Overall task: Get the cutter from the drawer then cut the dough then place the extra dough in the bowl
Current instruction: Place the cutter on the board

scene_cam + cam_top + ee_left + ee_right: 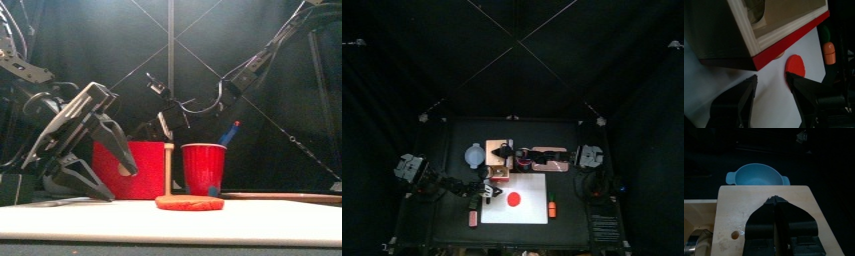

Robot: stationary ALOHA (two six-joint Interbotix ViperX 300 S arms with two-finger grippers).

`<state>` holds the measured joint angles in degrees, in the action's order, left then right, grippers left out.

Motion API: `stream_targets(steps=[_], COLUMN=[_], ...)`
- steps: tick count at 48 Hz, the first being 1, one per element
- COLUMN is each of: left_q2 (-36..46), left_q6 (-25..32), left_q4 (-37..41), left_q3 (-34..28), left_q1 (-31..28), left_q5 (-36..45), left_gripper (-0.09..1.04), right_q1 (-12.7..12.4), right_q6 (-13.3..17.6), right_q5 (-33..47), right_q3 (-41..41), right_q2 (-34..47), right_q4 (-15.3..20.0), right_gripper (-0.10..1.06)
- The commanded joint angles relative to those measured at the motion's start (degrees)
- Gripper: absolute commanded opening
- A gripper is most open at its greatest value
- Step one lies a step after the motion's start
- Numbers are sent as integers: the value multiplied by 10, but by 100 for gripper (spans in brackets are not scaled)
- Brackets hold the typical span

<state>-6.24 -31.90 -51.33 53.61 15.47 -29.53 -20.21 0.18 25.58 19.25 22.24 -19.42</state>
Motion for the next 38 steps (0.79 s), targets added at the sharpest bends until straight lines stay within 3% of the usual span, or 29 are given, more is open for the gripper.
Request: stream_targets(steps=[1,24,38], left_q2=[25,205,305], left_q6=[3,4,53], left_q4=[8,105,256], left_q3=[3,104,144], left_q1=[-1,3,-18], left_q5=[-9,-4,-19], left_gripper=[88,87,86], right_q1=[-4,0,43], right_q6=[-2,10,10], right_q5=[-9,-12,-62], right_q3=[2,-3,0], right_q2=[-1,-12,-75], right_q4=[-1,5,58], right_gripper=[-7,-7,-7])
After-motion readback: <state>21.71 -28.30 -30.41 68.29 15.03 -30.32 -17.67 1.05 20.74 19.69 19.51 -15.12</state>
